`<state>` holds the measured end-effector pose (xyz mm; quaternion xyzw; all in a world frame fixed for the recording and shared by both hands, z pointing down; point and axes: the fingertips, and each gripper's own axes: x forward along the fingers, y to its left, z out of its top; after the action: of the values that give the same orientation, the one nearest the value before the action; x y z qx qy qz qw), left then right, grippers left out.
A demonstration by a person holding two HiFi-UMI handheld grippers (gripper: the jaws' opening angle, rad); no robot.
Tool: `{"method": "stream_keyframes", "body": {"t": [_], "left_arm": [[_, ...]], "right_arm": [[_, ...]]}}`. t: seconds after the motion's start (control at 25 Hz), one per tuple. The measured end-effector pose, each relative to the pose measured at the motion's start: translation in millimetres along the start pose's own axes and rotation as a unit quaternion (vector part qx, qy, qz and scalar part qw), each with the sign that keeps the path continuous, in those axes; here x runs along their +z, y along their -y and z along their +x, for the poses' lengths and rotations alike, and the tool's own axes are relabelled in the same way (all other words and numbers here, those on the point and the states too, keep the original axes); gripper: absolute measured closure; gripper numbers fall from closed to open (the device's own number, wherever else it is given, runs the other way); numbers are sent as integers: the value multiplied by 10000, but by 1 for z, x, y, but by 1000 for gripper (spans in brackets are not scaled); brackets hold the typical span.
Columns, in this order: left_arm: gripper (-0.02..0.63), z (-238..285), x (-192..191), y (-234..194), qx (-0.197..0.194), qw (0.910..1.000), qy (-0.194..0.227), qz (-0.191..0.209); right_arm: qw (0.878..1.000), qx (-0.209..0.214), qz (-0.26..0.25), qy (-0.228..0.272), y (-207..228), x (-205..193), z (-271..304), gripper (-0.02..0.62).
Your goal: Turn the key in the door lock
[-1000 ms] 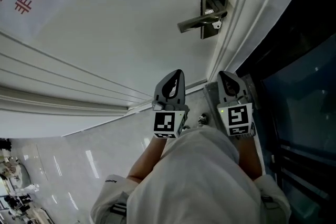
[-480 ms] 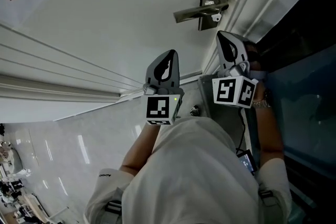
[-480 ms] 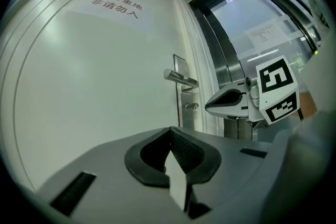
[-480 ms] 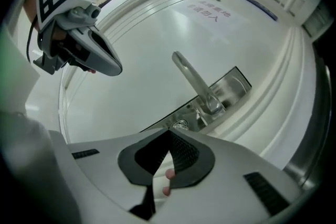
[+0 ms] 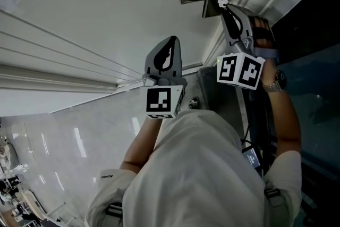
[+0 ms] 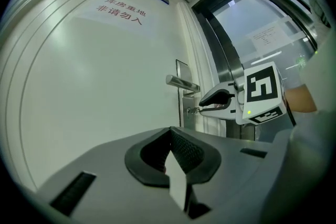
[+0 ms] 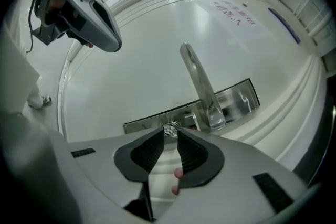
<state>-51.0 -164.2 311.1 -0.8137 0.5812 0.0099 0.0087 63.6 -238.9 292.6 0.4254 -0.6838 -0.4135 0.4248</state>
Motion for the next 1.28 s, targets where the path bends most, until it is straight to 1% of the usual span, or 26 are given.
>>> {"method": "stream_keyframes", "body": {"t": [0.12, 0.28, 0.4, 0.6, 0.68, 0.88, 1.0, 1.08, 1.16, 1.28], "left_arm": [[600, 0, 3, 0, -57, 10000, 2, 18], [600, 0, 4, -3, -100, 9999, 11, 3], [600, 0, 2, 0, -136, 9999, 3, 14], [600, -4, -8, 4, -136, 9999, -87, 5], [600, -5, -9, 3, -94, 9999, -94, -8], [600, -5, -3, -2, 12, 10000, -38, 1], [600, -7, -4, -7, 97, 9999, -47, -26], [600, -8, -6, -9, 143, 9999, -73, -37], [600, -8, -7, -10, 162, 9998, -100, -29], [600, -7, -8, -9, 164, 9998, -109, -15]], "right_arm": [[9997, 29, -204, -133, -3, -3, 9, 514], [9988, -323, -242, -291, 3, -1, 11, 509], [9972, -543, -399, -333, 2, -1, 11, 509], [9955, -618, -639, -316, 1, -4, 19, 508], [9954, -645, -659, -271, 2, -3, 22, 508], [9957, -682, -560, -278, 3, -2, 30, 509], [9965, -661, -404, -302, 0, -2, 35, 509], [9959, -794, -300, -310, 2, -2, 36, 518], [9951, -944, -69, -301, 7, -2, 35, 580], [9937, -948, 550, -252, 11, -1, 35, 581]]}}
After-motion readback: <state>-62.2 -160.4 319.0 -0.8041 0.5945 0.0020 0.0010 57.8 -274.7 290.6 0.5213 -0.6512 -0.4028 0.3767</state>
